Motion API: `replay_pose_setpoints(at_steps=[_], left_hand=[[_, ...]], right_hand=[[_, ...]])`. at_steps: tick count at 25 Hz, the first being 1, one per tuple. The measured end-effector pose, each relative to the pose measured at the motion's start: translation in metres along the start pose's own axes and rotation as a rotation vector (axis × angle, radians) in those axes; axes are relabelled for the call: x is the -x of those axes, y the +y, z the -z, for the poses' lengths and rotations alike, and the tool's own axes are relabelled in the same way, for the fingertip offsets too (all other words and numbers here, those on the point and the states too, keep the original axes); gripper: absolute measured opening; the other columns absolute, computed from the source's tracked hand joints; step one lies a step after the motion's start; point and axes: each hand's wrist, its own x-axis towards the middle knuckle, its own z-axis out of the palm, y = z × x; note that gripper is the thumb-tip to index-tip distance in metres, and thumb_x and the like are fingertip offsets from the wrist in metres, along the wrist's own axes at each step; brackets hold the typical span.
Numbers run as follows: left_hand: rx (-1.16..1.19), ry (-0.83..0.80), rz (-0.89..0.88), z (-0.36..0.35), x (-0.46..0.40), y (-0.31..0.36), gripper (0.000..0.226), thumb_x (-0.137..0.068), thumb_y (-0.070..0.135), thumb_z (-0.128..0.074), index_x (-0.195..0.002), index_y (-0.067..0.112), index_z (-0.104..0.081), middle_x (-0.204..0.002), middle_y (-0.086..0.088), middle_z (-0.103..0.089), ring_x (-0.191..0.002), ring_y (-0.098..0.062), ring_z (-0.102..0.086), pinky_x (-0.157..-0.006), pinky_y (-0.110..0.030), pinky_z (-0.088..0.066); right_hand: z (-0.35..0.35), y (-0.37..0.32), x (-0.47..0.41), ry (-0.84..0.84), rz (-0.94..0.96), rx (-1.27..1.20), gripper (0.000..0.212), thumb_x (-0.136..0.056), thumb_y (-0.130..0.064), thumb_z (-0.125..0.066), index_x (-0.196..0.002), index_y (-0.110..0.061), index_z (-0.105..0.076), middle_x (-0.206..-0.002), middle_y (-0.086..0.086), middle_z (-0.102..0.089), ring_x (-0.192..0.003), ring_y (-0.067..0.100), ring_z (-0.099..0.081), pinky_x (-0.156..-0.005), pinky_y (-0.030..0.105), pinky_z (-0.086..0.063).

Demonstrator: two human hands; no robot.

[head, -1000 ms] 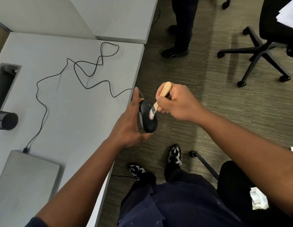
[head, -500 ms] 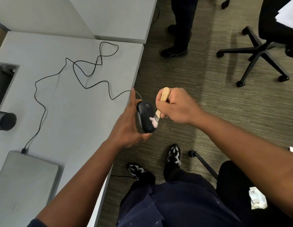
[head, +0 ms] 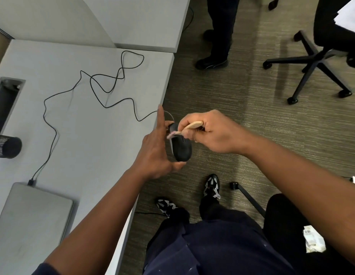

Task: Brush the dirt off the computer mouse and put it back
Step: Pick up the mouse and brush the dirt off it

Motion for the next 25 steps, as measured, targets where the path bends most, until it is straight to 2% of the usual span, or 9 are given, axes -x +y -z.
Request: replay_pose_setpoints(at_steps=[2, 4, 8, 10, 12, 13, 16, 20, 25], left_hand=[[0.003, -0.008, 0.017, -0.001, 0.001, -0.002, 0.166, -0.057, 0.046, -0.096, -0.158, 0.046, 0.036, -0.149, 0.007, -0.054, -0.121, -0.027, -0.065, -0.098, -0.056, -0.057], [-0.008, -0.007, 0.028, -0.001, 0.001, -0.002, 0.165, -0.056, 0.052, -0.093, -0.158, 0.046, 0.036, -0.151, 0.004, -0.054, -0.122, -0.029, -0.066, -0.098, -0.057, -0.057], [-0.067, -0.028, 0.022, -0.002, -0.001, -0.003, 0.170, -0.058, 0.045, -0.099, -0.157, 0.044, 0.039, -0.156, 0.006, -0.050, -0.132, -0.026, -0.060, -0.106, -0.060, -0.050], [-0.077, -0.033, 0.021, 0.000, -0.003, -0.002, 0.170, -0.058, 0.044, -0.098, -0.155, 0.045, 0.041, -0.154, 0.009, -0.052, -0.129, -0.024, -0.061, -0.105, -0.059, -0.050], [-0.081, -0.016, 0.027, 0.001, -0.004, 0.000, 0.169, -0.055, 0.050, -0.095, -0.154, 0.046, 0.042, -0.149, 0.008, -0.055, -0.124, -0.023, -0.062, -0.102, -0.058, -0.053], [-0.084, -0.001, 0.036, 0.001, -0.003, 0.001, 0.168, -0.053, 0.053, -0.093, -0.154, 0.047, 0.041, -0.147, 0.008, -0.056, -0.123, -0.024, -0.062, -0.101, -0.057, -0.053], [-0.087, 0.027, 0.076, 0.001, 0.000, -0.002, 0.168, -0.050, 0.057, -0.092, -0.156, 0.048, 0.039, -0.147, 0.007, -0.056, -0.123, -0.025, -0.063, -0.103, -0.059, -0.052], [-0.061, 0.060, 0.142, 0.003, 0.000, -0.007, 0.173, -0.049, 0.061, -0.099, -0.159, 0.047, 0.034, -0.152, 0.004, -0.055, -0.132, -0.031, -0.060, -0.107, -0.061, -0.051], [-0.057, 0.083, 0.141, 0.010, -0.006, -0.004, 0.170, -0.048, 0.063, -0.095, -0.158, 0.050, 0.034, -0.149, 0.003, -0.059, -0.127, -0.032, -0.065, -0.104, -0.055, -0.055]], right_hand=[[0.011, -0.004, 0.000, -0.168, -0.028, -0.029, 0.007, -0.102, -0.025, -0.068, -0.101, -0.030, -0.073, -0.085, -0.019, -0.075, -0.079, -0.002, -0.070, -0.070, 0.015, -0.053], [0.020, -0.005, -0.001, -0.231, -0.061, -0.080, 0.008, -0.102, -0.022, -0.068, -0.100, -0.028, -0.073, -0.087, -0.011, -0.077, -0.081, 0.004, -0.074, -0.072, 0.020, -0.058], [0.018, -0.005, -0.008, 0.012, 0.044, 0.021, 0.012, -0.098, -0.018, -0.074, -0.105, -0.026, -0.078, -0.092, -0.012, -0.076, -0.087, 0.004, -0.071, -0.078, 0.025, -0.056], [0.013, -0.005, -0.009, -0.010, 0.049, 0.069, 0.012, -0.094, -0.021, -0.078, -0.105, -0.026, -0.079, -0.094, -0.015, -0.077, -0.092, 0.001, -0.071, -0.081, 0.022, -0.055], [0.011, -0.003, -0.008, -0.078, 0.031, 0.087, 0.011, -0.093, -0.024, -0.080, -0.103, -0.027, -0.078, -0.090, -0.024, -0.073, -0.090, -0.010, -0.067, -0.077, 0.008, -0.048], [0.011, -0.002, -0.008, -0.104, 0.024, 0.090, 0.007, -0.093, -0.026, -0.080, -0.099, -0.028, -0.077, -0.087, -0.024, -0.073, -0.087, -0.011, -0.066, -0.074, 0.007, -0.046], [0.019, 0.000, -0.005, -0.175, -0.006, 0.075, 0.002, -0.095, -0.030, -0.077, -0.096, -0.032, -0.076, -0.083, -0.015, -0.074, -0.076, 0.000, -0.066, -0.067, 0.014, -0.049], [0.026, 0.005, 0.002, -0.334, -0.073, 0.122, 0.008, -0.095, -0.029, -0.075, -0.091, -0.036, -0.075, -0.080, -0.010, -0.072, -0.066, 0.000, -0.060, -0.061, 0.018, -0.047], [0.018, -0.005, 0.005, -0.016, -0.011, -0.066, 0.012, -0.089, -0.021, -0.071, -0.090, -0.031, -0.077, -0.078, -0.019, -0.071, -0.063, -0.004, -0.060, -0.056, 0.015, -0.044]])
